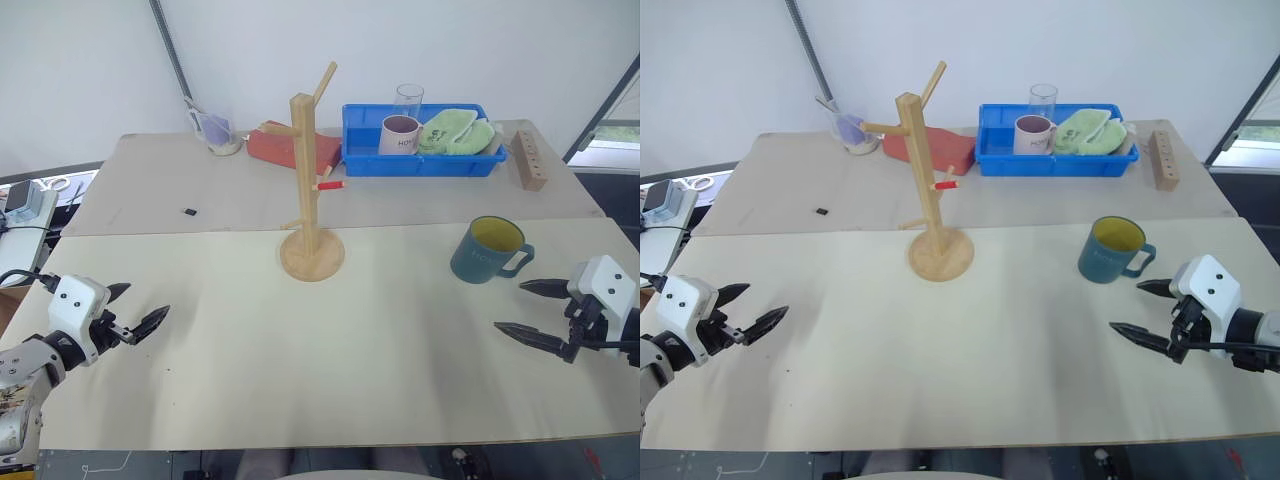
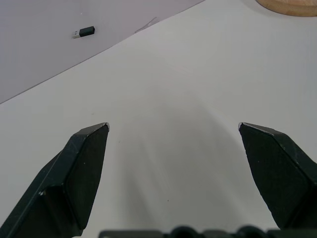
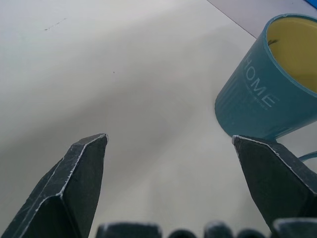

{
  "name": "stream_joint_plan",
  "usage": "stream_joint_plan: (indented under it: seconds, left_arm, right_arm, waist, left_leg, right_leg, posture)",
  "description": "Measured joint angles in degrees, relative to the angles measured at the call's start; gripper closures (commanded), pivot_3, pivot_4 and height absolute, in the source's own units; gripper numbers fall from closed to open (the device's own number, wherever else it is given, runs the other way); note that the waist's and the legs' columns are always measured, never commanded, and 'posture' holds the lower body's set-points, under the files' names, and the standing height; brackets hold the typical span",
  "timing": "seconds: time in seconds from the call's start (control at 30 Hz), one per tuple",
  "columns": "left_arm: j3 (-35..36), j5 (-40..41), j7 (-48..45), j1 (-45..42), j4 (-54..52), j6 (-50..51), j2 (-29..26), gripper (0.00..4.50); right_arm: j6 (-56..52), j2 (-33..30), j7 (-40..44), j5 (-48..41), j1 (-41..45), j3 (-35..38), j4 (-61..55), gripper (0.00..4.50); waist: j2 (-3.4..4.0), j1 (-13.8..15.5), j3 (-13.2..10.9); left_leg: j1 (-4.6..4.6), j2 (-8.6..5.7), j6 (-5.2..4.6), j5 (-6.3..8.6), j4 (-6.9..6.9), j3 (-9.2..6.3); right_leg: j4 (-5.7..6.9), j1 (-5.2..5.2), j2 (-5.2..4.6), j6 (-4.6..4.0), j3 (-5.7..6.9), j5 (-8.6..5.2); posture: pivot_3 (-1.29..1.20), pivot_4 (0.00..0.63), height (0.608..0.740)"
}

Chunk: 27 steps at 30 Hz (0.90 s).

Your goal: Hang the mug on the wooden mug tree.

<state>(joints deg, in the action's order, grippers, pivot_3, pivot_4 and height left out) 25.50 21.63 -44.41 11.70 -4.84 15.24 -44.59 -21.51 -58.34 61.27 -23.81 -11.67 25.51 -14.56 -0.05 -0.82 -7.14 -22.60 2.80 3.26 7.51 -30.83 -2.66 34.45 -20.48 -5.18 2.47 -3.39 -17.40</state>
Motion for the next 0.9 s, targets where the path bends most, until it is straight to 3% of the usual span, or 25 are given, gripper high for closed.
stream_joint_plan:
  seconds: [0.7, 0.9]
  left_arm:
    - [0.39, -1.23, -5.57, -0.29, 5.68, -4.63, -0.84, 0.00]
    - [-0.32, 4.04, -11.63, -0.26, -0.70, -1.02, -1.38, 0.00]
  right_arm:
    - [-4.01, 1.43, -1.78, 0.03, 2.00, -0.60, -3.46, 0.03]
    - [-3.91, 3.57, -3.26, 0.25, 0.83, 0.09, -3.72, 0.03]
  waist:
    - [0.00, -0.02, 0.00]
    - [-0.01, 0.19, 0.00]
  left_leg:
    - [0.06, 0.02, 0.00, 0.00, 0.01, 0.05]
    - [0.01, 0.03, 0.01, 0.00, 0.01, 0.08]
  right_leg:
    - [0.00, 0.02, -0.01, 0.01, 0.00, 0.01]
    - [0.00, 0.05, -0.02, 0.01, -0.01, 0.01]
  posture:
    - [0.00, 0.150, 0.740]
    - [0.00, 0.150, 0.740]
